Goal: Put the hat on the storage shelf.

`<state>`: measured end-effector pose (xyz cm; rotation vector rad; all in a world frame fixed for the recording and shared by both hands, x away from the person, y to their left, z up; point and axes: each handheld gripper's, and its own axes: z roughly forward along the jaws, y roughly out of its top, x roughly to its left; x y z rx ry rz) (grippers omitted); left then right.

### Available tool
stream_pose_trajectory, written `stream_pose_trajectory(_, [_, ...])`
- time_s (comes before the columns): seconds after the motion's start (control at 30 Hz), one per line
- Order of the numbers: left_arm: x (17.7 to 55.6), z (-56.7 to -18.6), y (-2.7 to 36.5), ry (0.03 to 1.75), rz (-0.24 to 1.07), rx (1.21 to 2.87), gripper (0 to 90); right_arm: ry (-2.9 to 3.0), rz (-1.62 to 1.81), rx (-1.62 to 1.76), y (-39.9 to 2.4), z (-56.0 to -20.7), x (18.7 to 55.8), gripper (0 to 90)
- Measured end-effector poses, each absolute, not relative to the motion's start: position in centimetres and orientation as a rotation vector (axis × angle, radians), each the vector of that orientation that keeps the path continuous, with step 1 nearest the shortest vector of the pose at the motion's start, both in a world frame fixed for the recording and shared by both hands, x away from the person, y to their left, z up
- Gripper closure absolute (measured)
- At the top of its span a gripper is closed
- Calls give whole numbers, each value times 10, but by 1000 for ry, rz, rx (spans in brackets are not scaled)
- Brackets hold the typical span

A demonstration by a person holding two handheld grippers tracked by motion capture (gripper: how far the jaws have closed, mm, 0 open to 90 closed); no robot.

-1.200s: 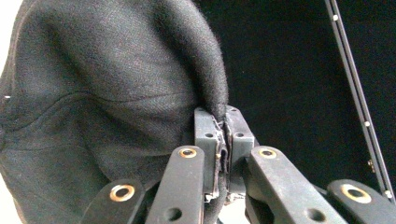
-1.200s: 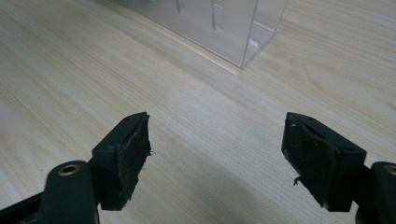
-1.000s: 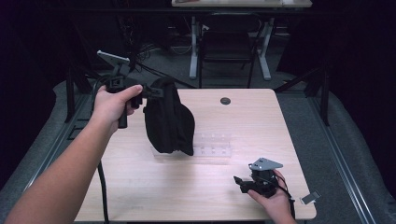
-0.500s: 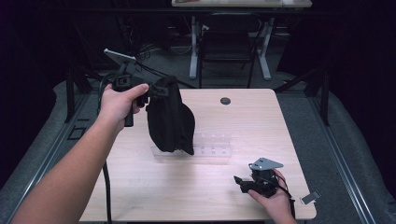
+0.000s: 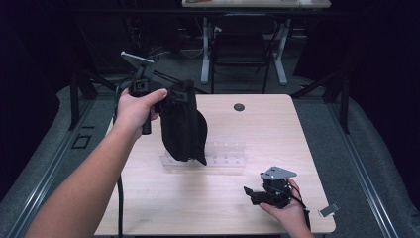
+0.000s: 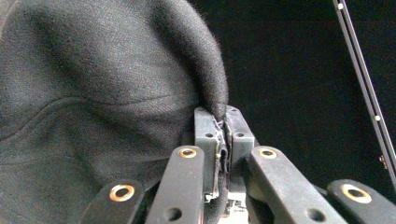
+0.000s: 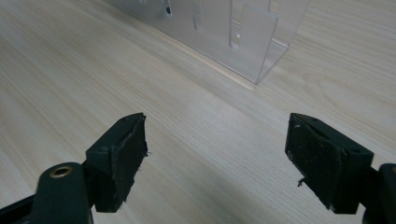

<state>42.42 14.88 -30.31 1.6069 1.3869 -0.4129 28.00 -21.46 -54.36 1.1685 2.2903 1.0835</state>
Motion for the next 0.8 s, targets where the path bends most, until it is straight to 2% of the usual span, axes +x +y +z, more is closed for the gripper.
stream_pose_trajectory(0.03, [424, -303, 148, 1394, -415, 1606, 869, 2290, 1084, 1168, -215, -544, 280, 190])
stream_pose_trajectory(0.07, [424, -303, 146, 1389, -419, 1606, 869, 2294, 1089, 1164, -213, -541, 281, 149])
stream_pose_trajectory(0.3, [426, -304, 140, 1384, -426, 1605, 869, 2305, 1082, 1106, -204, -533, 279, 149])
stream_pose_trajectory(0.33, [426, -305, 138, 1382, -425, 1605, 869, 2305, 1077, 1071, -200, -530, 279, 200])
stream_pose_trajectory(0.37, [426, -305, 138, 1382, -425, 1605, 869, 2305, 1077, 1071, -200, -530, 279, 200])
stream_pose_trajectory(0.47, [426, -305, 136, 1379, -427, 1614, 869, 2300, 1099, 1042, -194, -527, 279, 323])
stream_pose_trajectory(0.5, [426, -304, 135, 1376, -426, 1617, 869, 2335, 1129, 1033, -190, -524, 281, 449])
stream_pose_trajectory(0.8, [426, -304, 134, 1375, -420, 1619, 869, 2380, 1212, 948, -162, -508, 294, 541])
